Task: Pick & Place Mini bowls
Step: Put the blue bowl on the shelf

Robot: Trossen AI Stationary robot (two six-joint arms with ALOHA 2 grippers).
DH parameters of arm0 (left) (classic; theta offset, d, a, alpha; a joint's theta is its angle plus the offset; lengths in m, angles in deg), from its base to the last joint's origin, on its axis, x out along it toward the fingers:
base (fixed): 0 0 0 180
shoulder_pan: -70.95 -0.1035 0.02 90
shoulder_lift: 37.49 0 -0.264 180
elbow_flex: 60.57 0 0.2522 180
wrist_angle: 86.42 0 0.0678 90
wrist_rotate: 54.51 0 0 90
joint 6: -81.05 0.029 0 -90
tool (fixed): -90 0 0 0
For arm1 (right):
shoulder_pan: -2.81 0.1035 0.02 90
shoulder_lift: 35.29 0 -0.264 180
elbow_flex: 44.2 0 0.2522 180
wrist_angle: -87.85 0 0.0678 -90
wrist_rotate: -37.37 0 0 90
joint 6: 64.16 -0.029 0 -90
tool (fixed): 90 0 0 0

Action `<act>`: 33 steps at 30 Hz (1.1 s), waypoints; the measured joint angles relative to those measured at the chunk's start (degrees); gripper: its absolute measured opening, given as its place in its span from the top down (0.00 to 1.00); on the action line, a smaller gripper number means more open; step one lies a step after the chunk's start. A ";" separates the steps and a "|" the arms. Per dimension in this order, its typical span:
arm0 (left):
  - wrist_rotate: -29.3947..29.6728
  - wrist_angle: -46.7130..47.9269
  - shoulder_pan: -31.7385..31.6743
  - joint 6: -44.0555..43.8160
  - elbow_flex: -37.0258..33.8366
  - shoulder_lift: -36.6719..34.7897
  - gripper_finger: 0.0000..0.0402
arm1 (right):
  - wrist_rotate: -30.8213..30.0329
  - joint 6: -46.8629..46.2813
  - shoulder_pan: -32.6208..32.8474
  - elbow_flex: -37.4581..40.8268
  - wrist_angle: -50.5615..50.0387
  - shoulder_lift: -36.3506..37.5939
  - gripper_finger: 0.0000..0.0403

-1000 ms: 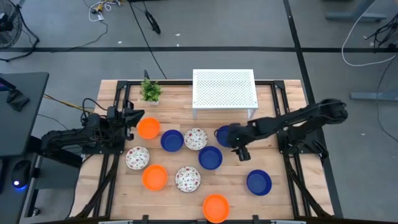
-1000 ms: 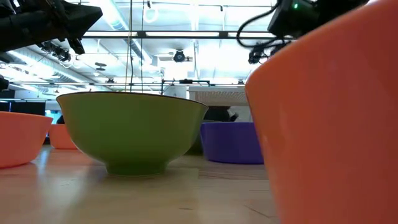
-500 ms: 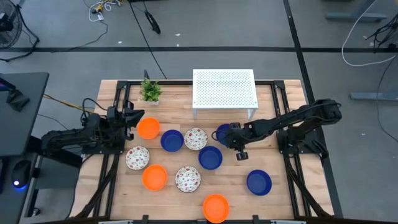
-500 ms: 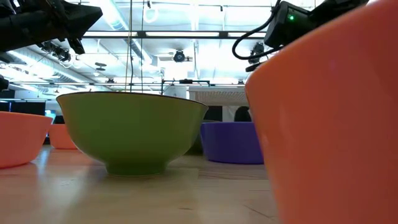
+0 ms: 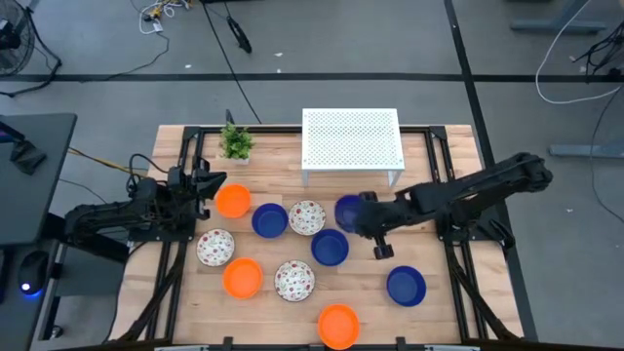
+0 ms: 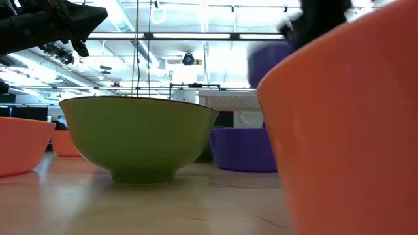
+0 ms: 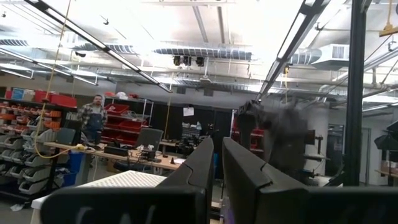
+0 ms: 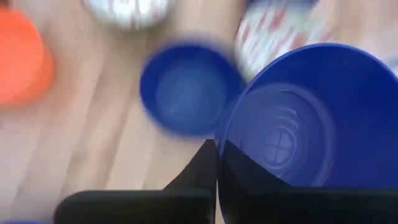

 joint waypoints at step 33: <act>1.49 -0.22 0.00 0.11 0.00 0.00 0.90 | 5.22 26.51 -39.36 -46.16 -15.32 -33.53 0.99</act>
